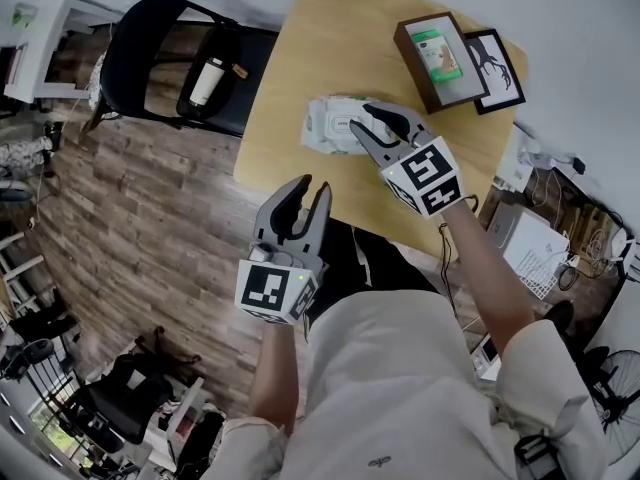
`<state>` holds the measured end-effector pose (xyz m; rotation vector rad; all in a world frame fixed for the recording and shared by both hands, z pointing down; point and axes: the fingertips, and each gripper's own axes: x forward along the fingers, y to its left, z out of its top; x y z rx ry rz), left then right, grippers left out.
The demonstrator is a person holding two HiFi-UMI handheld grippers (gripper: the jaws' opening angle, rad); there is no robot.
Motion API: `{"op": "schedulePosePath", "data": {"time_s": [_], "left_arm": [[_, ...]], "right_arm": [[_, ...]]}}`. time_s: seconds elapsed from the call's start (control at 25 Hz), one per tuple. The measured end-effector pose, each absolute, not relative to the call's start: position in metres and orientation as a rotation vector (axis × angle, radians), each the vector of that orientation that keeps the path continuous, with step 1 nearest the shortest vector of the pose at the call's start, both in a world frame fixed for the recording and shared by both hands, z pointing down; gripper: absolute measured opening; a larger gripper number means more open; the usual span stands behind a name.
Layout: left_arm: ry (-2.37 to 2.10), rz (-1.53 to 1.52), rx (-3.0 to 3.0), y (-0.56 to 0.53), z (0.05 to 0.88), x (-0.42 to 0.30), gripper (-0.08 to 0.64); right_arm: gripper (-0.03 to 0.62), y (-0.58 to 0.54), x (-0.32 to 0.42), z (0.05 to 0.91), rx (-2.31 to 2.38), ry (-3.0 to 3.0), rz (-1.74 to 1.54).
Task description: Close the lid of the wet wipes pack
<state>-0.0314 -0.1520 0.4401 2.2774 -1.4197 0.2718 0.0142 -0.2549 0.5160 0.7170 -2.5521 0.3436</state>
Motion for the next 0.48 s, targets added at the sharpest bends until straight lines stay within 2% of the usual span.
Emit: {"op": "schedulePosePath", "data": {"time_s": [0.48], "left_arm": [[-1.339,0.284,2.274,-0.164,0.466,-0.046,0.089]], "right_arm": [[0.112,-0.277,-0.001,0.563,0.703,-2.418,0.263]]}}
